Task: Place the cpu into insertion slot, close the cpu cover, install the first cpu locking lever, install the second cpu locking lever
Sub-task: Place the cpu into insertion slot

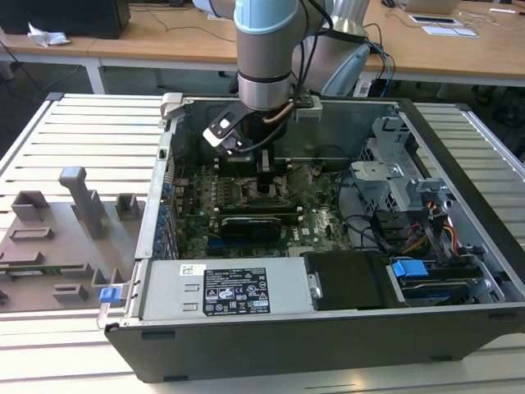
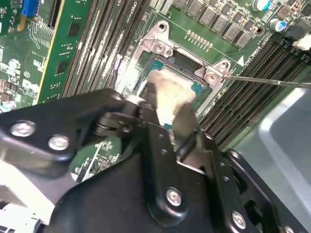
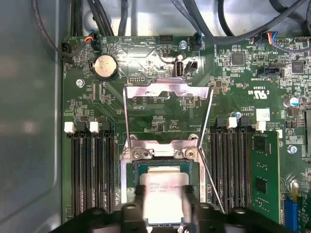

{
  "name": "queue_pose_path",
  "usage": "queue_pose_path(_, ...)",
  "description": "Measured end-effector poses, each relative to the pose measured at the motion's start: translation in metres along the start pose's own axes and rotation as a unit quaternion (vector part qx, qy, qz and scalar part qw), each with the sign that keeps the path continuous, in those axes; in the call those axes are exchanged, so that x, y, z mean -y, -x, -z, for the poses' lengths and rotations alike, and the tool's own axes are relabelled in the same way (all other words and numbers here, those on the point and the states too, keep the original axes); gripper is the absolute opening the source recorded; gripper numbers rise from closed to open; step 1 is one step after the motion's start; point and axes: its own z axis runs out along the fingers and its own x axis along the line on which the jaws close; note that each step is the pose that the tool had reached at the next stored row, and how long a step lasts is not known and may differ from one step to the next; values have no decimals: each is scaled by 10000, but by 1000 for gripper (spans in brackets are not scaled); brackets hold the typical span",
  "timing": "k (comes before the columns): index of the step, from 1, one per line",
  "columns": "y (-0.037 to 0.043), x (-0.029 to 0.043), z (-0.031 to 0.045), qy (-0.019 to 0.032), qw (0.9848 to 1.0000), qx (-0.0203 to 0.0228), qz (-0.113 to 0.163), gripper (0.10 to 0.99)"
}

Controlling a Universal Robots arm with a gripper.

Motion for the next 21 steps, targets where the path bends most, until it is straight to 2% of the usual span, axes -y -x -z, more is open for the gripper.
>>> queue_pose_path(1, 0, 15, -3, 0, 10000, 0, 0, 294)
queue_pose_path(4, 0, 50, -35, 0, 10000, 0, 0, 114)
queue_pose_path(9, 0, 54, -81, -16, 10000, 4, 1, 106)
queue_pose_path(11, 0, -15, -90, -24, 10000, 5, 1, 106)
queue_pose_path(13, 2, -54, -81, -25, 10000, 6, 3, 106)
queue_pose_path(14, -5, -63, -53, -17, 10000, -10, 1, 106)
queue_pose_path(17, 2, -73, 106, -23, 10000, 0, 2, 106)
queue_pose_path(21, 5, -80, 213, -23, 10000, 0, 1, 106)
